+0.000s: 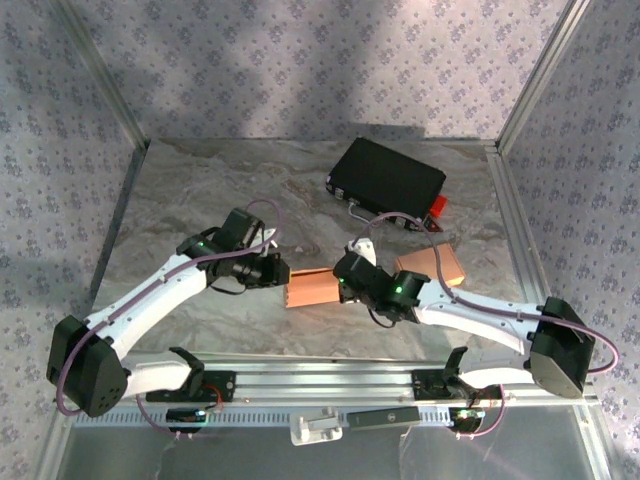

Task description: Fold the paper box

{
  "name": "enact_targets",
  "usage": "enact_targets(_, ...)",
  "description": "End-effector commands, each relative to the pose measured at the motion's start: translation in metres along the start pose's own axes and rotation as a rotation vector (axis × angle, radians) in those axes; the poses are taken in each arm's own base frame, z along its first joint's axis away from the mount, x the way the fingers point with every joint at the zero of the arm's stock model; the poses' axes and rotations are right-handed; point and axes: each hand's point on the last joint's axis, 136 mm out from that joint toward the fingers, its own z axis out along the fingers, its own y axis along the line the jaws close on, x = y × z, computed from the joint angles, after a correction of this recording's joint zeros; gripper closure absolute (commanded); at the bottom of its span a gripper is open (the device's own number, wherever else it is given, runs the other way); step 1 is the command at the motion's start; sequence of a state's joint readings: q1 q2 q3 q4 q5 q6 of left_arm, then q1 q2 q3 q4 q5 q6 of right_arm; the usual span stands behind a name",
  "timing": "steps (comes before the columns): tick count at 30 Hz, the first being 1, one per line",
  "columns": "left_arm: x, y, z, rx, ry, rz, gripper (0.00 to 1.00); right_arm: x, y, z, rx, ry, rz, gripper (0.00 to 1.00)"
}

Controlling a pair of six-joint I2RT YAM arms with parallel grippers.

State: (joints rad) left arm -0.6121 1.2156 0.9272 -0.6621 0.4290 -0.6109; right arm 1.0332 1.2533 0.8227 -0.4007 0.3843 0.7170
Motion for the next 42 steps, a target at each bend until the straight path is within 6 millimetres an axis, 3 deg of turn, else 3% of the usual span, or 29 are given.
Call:
enact_targets(1, 0.0, -0.011, 0.0, 0.061, 0.006, 0.031, 0.85, -0.001, 0.01, -0.002, -0.032, 0.022, -0.005, 1.0)
enact_targets(13, 0.0, -0.007, 0.001, 0.046, 0.003, 0.028, 0.86, -0.002, 0.006, -0.005, -0.02, 0.018, 0.002, 0.99)
enact_targets(30, -0.008, -0.021, -0.004, 0.103, 0.007, 0.026, 0.85, -0.009, 0.01, -0.008, -0.03, 0.073, -0.017, 1.0)
enact_targets(42, 0.0, -0.001, 0.009, 0.054, 0.02, 0.016, 0.86, -0.002, 0.011, 0.003, -0.035, 0.093, -0.004, 1.0)
